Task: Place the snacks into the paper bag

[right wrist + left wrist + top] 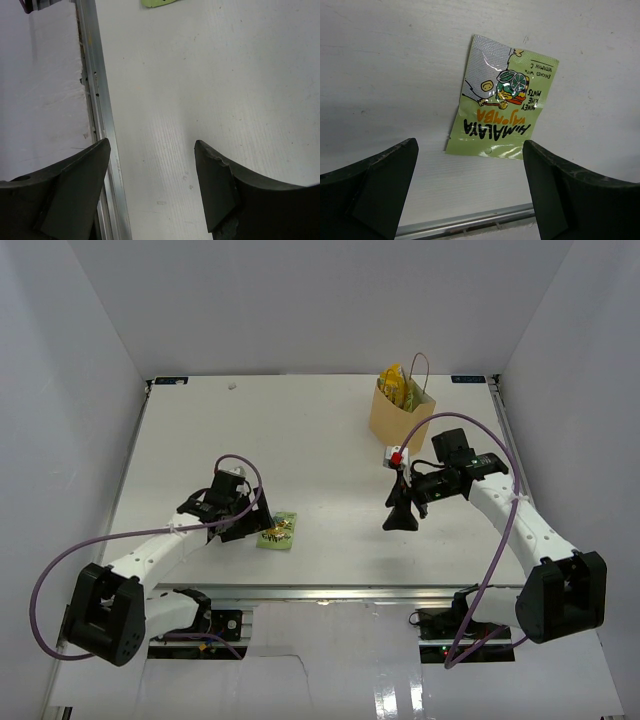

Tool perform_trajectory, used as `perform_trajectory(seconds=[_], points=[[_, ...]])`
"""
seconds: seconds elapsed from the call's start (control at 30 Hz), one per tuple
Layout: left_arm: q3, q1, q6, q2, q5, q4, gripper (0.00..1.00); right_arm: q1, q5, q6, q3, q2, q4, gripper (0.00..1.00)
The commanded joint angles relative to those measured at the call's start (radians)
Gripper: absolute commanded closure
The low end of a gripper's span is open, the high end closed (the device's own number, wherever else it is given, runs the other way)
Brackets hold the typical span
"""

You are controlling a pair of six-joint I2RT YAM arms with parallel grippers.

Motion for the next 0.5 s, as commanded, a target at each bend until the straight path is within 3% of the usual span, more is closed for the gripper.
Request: perform_trajectory(seconds=[0.0, 0.47], points=[[0.018, -0.006, 0.020, 0.009, -0.008, 0.011, 0.04, -0.003, -0.056, -0.010, 0.000, 0.013, 0.026, 0.26], [0.043, -0.061, 0.026, 0.129, -0.014, 0.009, 0.07, -0.003, -0.117, -0.013, 0.023, 0.107, 0.040, 0.26]])
